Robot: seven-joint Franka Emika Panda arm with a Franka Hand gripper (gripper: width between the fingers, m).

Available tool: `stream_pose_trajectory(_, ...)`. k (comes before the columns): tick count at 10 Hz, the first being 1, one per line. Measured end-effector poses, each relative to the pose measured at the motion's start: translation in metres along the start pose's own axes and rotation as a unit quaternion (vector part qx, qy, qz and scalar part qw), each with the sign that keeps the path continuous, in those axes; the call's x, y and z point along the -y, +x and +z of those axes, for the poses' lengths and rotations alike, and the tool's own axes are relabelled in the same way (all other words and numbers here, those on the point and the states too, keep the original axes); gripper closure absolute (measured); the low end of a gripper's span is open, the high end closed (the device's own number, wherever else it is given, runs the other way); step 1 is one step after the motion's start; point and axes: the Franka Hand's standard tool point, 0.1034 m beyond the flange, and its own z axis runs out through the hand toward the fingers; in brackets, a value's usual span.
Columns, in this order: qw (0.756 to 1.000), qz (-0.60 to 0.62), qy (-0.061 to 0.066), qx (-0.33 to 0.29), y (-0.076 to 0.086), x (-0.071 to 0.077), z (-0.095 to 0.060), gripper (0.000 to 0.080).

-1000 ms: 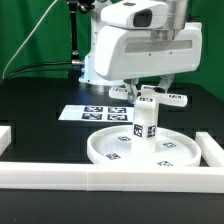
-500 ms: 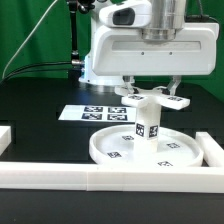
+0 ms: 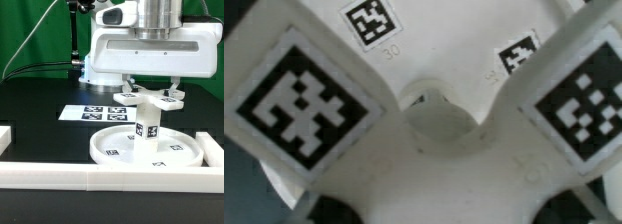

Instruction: Assemble round table

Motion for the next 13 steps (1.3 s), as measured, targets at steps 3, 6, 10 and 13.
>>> stream_pose_trajectory(3,0.994,0.111,0.005,0.001,0.0,0.0,0.0,0.0354)
stream_pose_trajectory(6,0.986,0.169,0.005,0.001,0.001,0.0,0.0,0.0354)
stream_pose_trajectory(10,0.989,0.149,0.006,0.002,0.001,0.0,-0.005,0.017)
stream_pose_trajectory(13,0.99,0.136,0.008,0.022,-0.006,0.004,-0.046,0.0151)
